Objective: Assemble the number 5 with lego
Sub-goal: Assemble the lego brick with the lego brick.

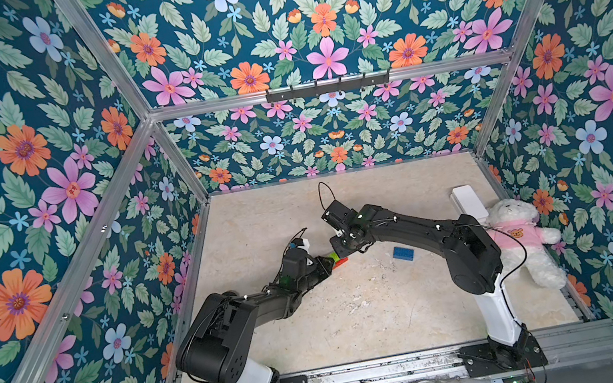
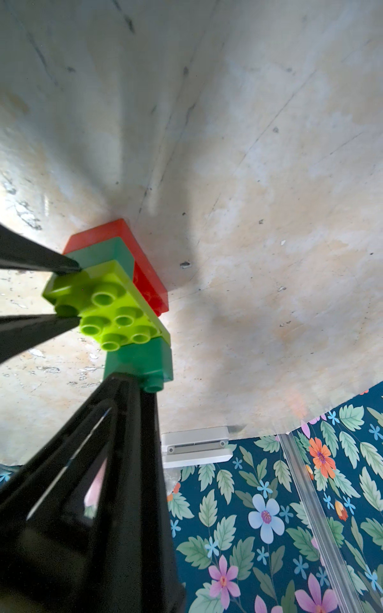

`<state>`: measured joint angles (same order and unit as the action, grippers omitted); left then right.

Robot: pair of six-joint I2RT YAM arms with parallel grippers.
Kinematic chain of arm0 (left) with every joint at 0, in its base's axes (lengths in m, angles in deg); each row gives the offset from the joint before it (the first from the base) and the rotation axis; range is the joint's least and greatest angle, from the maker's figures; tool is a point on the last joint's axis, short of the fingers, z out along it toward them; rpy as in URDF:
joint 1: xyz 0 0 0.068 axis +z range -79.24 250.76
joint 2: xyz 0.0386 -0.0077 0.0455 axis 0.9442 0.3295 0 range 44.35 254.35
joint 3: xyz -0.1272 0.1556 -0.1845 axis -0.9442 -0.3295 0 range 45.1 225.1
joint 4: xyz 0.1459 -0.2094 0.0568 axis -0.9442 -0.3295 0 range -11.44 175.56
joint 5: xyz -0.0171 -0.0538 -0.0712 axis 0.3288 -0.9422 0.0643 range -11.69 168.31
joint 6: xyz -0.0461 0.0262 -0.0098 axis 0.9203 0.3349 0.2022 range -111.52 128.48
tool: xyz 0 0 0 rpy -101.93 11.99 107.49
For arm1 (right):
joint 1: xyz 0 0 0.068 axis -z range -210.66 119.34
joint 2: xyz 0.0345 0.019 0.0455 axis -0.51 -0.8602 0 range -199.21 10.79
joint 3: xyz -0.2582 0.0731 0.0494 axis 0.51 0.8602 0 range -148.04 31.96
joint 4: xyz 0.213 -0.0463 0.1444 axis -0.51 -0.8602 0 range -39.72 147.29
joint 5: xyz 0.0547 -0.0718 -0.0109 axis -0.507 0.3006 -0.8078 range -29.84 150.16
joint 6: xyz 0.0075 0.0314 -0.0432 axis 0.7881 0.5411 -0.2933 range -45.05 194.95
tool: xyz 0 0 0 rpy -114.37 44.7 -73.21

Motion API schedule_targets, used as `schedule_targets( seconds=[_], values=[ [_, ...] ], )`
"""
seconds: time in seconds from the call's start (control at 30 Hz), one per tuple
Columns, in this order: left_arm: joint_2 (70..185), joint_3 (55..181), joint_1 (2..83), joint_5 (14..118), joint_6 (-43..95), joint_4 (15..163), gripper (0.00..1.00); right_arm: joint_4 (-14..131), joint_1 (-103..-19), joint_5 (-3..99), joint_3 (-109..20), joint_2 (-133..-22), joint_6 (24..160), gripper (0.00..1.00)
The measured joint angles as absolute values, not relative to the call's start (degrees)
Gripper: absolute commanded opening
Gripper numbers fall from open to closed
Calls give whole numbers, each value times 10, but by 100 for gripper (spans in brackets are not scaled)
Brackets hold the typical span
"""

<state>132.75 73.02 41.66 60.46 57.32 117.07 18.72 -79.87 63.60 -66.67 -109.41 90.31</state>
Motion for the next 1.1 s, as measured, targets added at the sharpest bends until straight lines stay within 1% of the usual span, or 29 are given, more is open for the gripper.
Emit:
schedule_targets(
  seconds=[0.3, 0.4, 0.53, 0.7, 1.1],
  values=[
    [1326, 728, 417, 602, 569, 1174, 22, 183, -798, 638, -670, -1096, 904, 7],
    [1326, 728, 417, 602, 569, 1174, 23, 179, -798, 638, -674, -1096, 904, 12],
    [1325, 730, 417, 602, 570, 1171, 24, 173, -798, 638, -680, -1096, 904, 22],
    [1325, 734, 417, 604, 569, 1162, 26, 168, -798, 641, -681, -1088, 904, 27],
    [1319, 750, 416, 605, 563, 1113, 34, 183, -793, 650, -634, -1037, 910, 29]
  ],
)
